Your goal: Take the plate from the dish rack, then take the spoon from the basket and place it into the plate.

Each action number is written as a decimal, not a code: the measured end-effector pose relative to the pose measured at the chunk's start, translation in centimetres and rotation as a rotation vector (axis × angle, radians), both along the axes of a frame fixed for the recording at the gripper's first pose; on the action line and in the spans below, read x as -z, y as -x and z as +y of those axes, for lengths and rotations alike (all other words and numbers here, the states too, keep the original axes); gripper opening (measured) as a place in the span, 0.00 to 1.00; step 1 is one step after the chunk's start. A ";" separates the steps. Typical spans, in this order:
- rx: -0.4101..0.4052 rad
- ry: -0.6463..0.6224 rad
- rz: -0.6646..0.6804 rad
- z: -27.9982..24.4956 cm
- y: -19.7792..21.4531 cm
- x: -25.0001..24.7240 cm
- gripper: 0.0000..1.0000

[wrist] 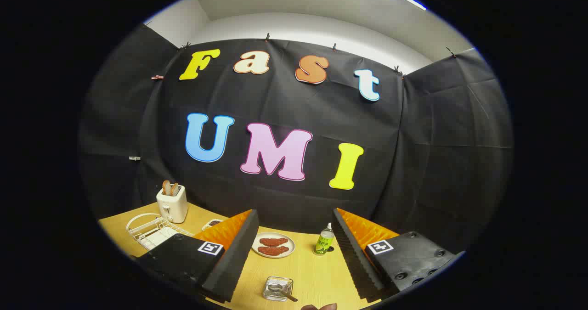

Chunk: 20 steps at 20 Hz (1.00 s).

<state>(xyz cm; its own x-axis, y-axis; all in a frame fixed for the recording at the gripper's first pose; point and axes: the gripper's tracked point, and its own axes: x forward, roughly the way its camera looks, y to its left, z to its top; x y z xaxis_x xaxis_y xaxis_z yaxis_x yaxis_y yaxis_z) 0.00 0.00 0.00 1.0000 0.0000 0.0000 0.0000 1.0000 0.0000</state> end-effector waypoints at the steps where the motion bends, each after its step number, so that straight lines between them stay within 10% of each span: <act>1: -0.002 -0.002 0.000 0.0 0.1 0.0 0.97; 20: -0.007 -0.038 0.017 0.0 -0.3 0.4 0.97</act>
